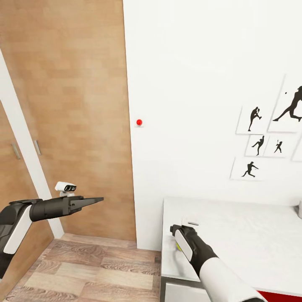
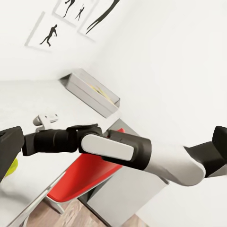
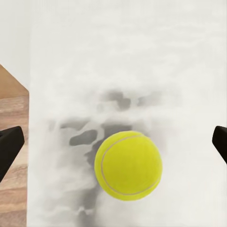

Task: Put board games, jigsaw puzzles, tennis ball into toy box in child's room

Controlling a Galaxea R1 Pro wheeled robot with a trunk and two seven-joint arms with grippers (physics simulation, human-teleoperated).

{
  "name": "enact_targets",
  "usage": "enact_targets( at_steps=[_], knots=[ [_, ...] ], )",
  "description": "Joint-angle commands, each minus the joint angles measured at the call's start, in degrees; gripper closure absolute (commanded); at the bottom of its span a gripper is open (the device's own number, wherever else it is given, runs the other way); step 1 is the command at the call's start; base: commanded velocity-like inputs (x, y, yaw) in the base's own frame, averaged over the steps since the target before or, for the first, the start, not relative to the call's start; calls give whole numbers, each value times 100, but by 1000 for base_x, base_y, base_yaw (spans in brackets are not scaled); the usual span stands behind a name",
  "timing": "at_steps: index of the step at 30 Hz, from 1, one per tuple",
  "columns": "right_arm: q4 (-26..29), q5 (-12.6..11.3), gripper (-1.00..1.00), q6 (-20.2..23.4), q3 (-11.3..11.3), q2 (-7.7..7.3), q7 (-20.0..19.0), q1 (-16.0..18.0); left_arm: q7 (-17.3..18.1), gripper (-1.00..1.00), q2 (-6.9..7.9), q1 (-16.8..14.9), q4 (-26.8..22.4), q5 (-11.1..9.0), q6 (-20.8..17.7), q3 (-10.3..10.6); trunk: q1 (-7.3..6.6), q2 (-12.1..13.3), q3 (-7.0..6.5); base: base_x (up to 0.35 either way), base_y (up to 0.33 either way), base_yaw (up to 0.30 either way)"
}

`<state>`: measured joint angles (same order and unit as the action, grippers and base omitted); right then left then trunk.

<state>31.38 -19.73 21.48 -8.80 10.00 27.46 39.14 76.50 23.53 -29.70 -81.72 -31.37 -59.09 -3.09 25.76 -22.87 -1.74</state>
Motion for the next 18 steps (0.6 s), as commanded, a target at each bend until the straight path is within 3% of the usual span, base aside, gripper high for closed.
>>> enact_targets(
  at_steps=[1, 18],
  knots=[
    [-24, -19, -100, 4, -17, 0, 40, 16, 5, -100, 2, -1, 0, -16, -50, 1, 2, -5, 3, 0, 0, 0],
    [-296, -14, -100, -51, -16, 0, 40, 113, 2, -100, -1, -1, 1, -11, -50, 1, 2, -5, 3, 0, 0, 0]
  ],
)
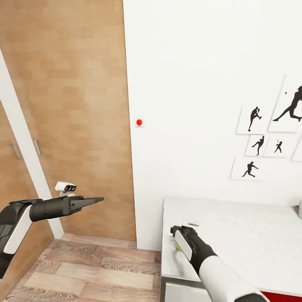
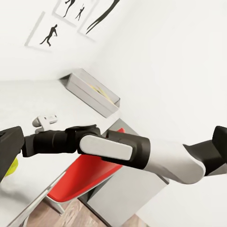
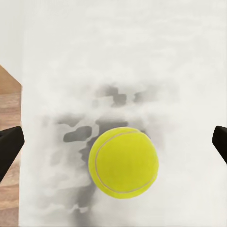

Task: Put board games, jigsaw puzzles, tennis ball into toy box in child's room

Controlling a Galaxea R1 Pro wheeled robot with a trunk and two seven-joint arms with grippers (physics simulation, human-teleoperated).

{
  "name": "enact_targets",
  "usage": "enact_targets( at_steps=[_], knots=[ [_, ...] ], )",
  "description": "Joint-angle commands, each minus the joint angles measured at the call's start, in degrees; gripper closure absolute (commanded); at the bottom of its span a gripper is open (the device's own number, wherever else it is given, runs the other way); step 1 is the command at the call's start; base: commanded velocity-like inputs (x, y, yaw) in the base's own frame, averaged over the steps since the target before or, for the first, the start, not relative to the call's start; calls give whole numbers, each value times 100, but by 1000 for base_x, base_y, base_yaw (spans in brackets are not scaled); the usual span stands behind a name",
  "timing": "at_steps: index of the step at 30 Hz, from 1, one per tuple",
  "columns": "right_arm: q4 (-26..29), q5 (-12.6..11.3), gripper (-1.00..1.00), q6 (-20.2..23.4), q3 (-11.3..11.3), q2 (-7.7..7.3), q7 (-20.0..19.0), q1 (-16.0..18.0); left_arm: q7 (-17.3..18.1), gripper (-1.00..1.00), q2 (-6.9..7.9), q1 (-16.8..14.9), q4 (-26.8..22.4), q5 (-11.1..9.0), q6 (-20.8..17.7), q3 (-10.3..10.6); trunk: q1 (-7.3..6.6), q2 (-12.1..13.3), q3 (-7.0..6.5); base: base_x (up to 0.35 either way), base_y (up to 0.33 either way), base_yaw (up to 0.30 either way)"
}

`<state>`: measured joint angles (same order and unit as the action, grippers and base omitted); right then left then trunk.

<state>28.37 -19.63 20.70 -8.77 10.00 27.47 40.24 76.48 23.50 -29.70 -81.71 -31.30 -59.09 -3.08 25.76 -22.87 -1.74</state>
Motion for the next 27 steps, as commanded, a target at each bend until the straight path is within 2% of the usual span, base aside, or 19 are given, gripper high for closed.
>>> enact_targets(
  at_steps=[1, 4, 9, 27],
  knots=[
    [-11, -24, -100, 28, -19, 0, 39, 7, 3, -100, 1, -1, 0, -17, -50, 1, 2, -5, 3, 0, 0, 0],
    [-191, -26, -100, 33, -17, 0, 39, 63, 6, -100, 3, -1, -2, -17, -50, 1, 2, -5, 3, 0, 0, 0],
    [-748, -25, -100, 44, -13, 0, 15, 338, 7, -100, 0, -1, -1, -17, -50, 1, 2, -5, 3, 0, 0, 0],
    [-831, -24, -100, 54, -10, 0, -22, 388, 0, -100, 0, -1, -1, -17, -48, 1, 2, -5, 3, 0, 0, 0]
  ],
)
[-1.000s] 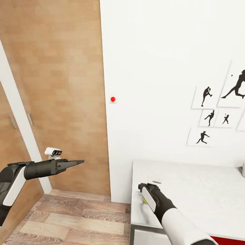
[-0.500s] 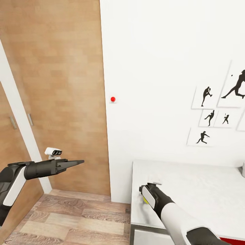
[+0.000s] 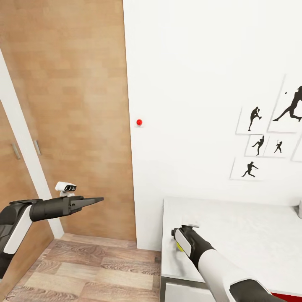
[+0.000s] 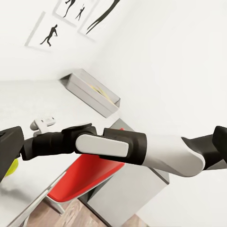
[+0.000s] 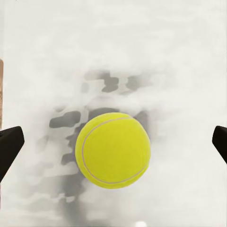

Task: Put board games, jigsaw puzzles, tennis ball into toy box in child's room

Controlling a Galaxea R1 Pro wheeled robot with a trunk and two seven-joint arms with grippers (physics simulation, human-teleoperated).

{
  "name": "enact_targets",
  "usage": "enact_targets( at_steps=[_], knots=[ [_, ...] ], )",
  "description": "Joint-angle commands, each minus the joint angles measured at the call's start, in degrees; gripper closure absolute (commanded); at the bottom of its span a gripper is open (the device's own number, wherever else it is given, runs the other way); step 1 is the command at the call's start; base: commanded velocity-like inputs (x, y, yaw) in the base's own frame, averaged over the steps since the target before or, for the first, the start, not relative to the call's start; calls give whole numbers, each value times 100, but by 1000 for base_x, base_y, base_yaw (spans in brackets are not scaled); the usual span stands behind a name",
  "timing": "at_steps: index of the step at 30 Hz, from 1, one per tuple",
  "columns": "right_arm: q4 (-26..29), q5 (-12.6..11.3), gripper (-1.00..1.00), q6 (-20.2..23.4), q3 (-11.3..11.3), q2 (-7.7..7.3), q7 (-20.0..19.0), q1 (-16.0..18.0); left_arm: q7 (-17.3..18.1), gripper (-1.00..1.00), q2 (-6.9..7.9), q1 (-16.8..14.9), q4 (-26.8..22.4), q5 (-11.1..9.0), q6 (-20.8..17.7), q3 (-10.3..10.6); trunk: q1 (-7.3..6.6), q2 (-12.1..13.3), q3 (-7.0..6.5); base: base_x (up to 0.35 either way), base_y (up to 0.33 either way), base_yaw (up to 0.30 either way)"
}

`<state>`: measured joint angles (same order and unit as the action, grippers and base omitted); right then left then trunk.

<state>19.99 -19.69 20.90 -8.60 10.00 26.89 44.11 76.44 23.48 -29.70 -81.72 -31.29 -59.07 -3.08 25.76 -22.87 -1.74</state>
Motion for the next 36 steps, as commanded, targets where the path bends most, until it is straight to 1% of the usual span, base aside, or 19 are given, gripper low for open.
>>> enact_targets(
  at_steps=[1, 13, 36],
  knots=[
    [9, -18, -100, 28, -26, 0, 33, 1, 4, -100, 2, -1, -1, -18, -50, 1, 2, -5, 3, 0, 0, 0],
    [14, -17, -100, 18, -26, 0, 27, 2, 3, -100, -1, -1, 1, -18, -47, 1, 2, -5, 16, 0, 0, 0],
    [14, -26, -100, 19, -19, 0, 27, 2, -5, -100, -1, -1, 1, -18, -45, 2, 2, -5, 223, 0, 0, 0]
  ],
)
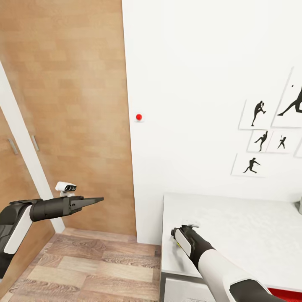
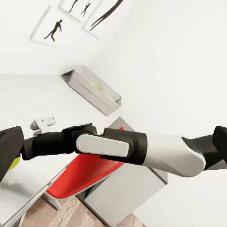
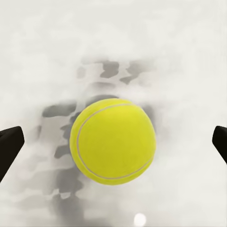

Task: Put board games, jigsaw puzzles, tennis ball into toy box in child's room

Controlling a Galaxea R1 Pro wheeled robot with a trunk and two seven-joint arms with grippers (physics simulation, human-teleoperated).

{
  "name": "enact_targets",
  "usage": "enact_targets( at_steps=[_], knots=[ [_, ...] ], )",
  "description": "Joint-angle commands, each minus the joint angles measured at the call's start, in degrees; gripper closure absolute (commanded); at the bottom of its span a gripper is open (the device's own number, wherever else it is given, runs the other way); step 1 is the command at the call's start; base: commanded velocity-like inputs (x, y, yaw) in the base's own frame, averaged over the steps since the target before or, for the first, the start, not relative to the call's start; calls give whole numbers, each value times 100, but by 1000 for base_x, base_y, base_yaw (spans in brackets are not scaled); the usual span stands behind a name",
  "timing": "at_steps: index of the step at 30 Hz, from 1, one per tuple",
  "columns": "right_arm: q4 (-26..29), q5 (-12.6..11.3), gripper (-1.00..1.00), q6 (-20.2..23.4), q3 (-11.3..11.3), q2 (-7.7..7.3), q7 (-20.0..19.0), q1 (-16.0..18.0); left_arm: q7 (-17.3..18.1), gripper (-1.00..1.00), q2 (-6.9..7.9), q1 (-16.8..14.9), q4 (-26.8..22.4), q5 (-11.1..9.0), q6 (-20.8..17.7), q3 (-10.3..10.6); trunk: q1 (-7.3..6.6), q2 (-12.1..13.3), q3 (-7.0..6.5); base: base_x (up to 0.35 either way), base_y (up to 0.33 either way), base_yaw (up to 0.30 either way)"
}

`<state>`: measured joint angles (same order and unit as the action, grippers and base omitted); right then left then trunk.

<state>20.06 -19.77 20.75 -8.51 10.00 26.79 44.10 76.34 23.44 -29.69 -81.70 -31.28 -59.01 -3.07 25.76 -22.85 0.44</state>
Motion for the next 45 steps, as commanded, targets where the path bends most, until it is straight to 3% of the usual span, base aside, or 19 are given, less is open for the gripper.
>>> enact_targets(
  at_steps=[1, 45],
  knots=[
    [7, -18, -100, 34, -28, 0, 37, 2, 4, -100, 2, -1, -1, -18, -50, 0, 2, -7, 14, 0, 0, 0],
    [7, -10, -100, 34, -46, 0, 37, 2, -5, -100, 2, -1, -2, -13, -49, 11, 2, -7, 428, 14, 0, 0]
  ],
)
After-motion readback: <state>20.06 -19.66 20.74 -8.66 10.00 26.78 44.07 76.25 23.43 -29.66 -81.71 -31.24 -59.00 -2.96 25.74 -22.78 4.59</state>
